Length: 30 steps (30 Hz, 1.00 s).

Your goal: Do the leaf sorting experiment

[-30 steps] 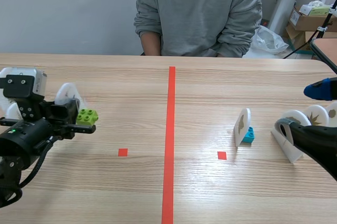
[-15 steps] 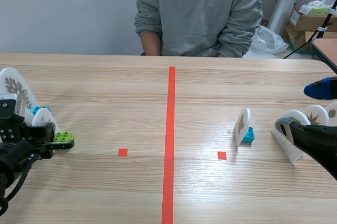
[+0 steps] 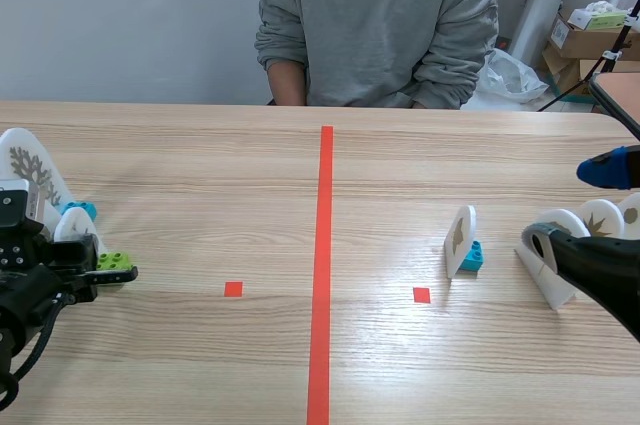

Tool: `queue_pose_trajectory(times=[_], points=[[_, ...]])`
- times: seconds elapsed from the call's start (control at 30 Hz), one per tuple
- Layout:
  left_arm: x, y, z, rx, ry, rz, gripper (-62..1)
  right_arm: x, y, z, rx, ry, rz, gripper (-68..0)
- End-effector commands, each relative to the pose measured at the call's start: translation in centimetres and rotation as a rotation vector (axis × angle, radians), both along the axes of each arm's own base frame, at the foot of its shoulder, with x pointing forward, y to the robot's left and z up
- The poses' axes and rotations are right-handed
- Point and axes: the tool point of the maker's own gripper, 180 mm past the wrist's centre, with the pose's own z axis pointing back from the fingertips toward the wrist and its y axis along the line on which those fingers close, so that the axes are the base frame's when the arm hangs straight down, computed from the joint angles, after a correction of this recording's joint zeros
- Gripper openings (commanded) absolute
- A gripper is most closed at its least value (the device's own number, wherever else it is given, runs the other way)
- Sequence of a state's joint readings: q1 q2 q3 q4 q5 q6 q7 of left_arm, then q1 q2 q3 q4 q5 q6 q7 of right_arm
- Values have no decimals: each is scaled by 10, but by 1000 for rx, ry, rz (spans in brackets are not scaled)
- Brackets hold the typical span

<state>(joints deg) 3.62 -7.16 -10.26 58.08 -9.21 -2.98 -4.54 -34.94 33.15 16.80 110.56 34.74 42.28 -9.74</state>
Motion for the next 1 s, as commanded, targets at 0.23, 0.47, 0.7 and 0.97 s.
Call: queue_pose_trajectory(times=[0.23, 0.47, 0.7, 0.97], points=[[8, 4, 12, 14, -40, 2, -191, 3, 1, 7, 7, -23, 11, -169], [9, 3, 15, 17, -41, -3, -127, 3, 1, 7, 7, -23, 11, -169], [9, -3, 44, 44, -89, -51, -127, 3, 1, 7, 7, -23, 11, -169], [-2, -23, 91, 82, -178, -167, -127, 3, 1, 7, 7, -23, 11, -169]])
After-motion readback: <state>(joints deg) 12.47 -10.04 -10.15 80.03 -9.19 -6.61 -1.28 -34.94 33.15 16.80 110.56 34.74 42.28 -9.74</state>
